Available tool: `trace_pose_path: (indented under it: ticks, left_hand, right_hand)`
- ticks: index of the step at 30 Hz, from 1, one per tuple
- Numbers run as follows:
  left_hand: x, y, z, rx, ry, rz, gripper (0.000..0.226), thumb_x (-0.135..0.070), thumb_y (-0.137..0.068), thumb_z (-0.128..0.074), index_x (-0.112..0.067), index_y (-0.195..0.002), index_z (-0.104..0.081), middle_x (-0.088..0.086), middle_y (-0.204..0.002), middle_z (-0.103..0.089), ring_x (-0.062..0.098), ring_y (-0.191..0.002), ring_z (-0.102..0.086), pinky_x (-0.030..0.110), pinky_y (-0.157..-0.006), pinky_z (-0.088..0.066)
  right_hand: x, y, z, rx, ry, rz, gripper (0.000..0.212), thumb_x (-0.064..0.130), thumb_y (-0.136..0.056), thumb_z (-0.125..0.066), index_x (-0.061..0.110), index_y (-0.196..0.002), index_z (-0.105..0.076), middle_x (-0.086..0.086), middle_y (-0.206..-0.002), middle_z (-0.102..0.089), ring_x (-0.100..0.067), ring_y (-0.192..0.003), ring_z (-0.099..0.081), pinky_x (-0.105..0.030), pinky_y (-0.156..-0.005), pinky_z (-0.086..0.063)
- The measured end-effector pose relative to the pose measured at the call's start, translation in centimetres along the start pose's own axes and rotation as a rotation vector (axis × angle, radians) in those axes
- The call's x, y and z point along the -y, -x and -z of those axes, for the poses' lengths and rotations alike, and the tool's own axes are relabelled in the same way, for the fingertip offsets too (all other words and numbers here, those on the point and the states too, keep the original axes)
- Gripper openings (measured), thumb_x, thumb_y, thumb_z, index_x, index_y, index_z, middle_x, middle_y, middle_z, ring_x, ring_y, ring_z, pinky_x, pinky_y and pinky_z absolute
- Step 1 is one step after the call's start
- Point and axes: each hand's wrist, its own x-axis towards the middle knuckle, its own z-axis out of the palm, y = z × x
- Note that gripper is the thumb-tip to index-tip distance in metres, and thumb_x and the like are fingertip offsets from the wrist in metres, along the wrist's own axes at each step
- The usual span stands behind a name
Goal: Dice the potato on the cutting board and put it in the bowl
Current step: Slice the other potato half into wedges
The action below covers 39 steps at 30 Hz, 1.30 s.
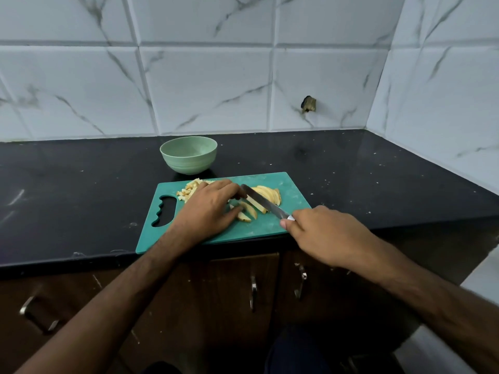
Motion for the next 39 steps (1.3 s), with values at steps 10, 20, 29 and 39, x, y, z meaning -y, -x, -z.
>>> trace_pose_path:
  ticks: [10,20,29,39]
  left_hand:
    - [0.0,-1.5,0.6,0.093,-0.037,-0.096,0.017,-0.030,-0.090,-0.058,-0.021,-0.089,-0.073,-0.007,-0.085,-0.071,0.019,-0.072,-0.064,0.040,-0.071,-0.047]
    - [0.0,-1.9,0.6,0.117,-0.044,-0.139,0.034,-0.033,-0.091,-0.044,-0.018,-0.090,-0.074,-0.004,-0.081,-0.071,0.021,-0.066,-0.063,0.032,-0.073,-0.038]
    - [0.0,-1.9,0.7,0.115,-0.038,-0.198,0.015,-0.020,-0.089,-0.059,-0.015,-0.085,-0.072,-0.003,-0.079,-0.069,0.020,-0.067,-0.062,0.035,-0.070,-0.046]
    - [-0.1,-1.8,0.8,0.102,-0.032,-0.214,0.021,-0.024,-0.092,-0.054,-0.016,-0.083,-0.071,-0.002,-0.077,-0.067,0.020,-0.066,-0.062,0.035,-0.069,-0.046]
  right_hand:
    - [-0.7,-1.0,-1.0,0.073,-0.062,0.000,0.044,0.054,-0.107,-0.031,0.024,-0.082,-0.050,0.002,-0.078,-0.058,-0.010,-0.066,-0.058,-0.027,-0.056,-0.039]
    - [-1.0,-1.0,-0.8,0.092,-0.110,0.008,0.045,0.054,-0.107,-0.031,0.021,-0.083,-0.051,0.000,-0.076,-0.060,-0.008,-0.054,-0.056,-0.027,-0.056,-0.042]
    - [-0.1,-2.6,-1.2,0.091,-0.088,0.046,0.040,0.052,-0.108,-0.033,0.023,-0.086,-0.050,0.002,-0.080,-0.057,-0.011,-0.066,-0.055,-0.031,-0.059,-0.038]
    - [0.5,-2.3,-2.0,0.007,0.034,0.078,0.037,0.049,-0.109,-0.030,0.023,-0.089,-0.048,0.004,-0.080,-0.050,-0.009,-0.069,-0.050,-0.029,-0.056,-0.033]
